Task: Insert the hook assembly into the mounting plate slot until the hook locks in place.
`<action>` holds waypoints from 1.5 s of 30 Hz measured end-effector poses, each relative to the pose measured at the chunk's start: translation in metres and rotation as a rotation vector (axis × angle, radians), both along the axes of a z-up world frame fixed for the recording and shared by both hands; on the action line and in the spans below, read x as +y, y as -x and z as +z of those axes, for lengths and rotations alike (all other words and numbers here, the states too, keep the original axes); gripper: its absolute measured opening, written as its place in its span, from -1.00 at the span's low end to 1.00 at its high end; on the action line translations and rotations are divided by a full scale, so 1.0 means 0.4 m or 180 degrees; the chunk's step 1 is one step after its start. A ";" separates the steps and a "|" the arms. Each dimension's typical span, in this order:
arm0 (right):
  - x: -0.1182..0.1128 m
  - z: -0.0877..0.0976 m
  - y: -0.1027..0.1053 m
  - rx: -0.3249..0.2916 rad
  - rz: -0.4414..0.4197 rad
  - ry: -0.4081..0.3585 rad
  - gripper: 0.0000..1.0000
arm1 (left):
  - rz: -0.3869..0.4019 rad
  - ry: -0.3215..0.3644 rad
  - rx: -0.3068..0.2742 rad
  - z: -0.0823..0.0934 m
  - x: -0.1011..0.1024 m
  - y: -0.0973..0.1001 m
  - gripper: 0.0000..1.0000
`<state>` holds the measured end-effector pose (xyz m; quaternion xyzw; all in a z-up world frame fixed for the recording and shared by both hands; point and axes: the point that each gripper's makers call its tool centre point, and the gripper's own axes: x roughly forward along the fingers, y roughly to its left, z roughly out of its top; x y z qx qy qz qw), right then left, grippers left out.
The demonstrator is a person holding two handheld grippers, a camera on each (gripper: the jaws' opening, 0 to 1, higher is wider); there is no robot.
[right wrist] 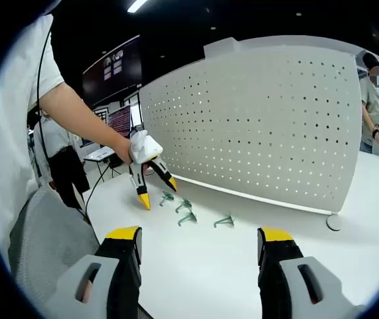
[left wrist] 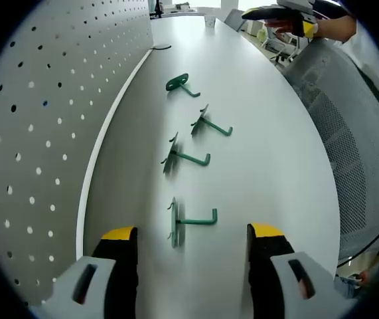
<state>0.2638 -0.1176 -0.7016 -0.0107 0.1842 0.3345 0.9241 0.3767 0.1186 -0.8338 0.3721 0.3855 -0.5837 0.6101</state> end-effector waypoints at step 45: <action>-0.004 -0.001 0.000 0.0015 -0.0021 0.0000 0.34 | 0.0295 -0.0148 -0.0265 0.004 0.017 -0.053 -0.92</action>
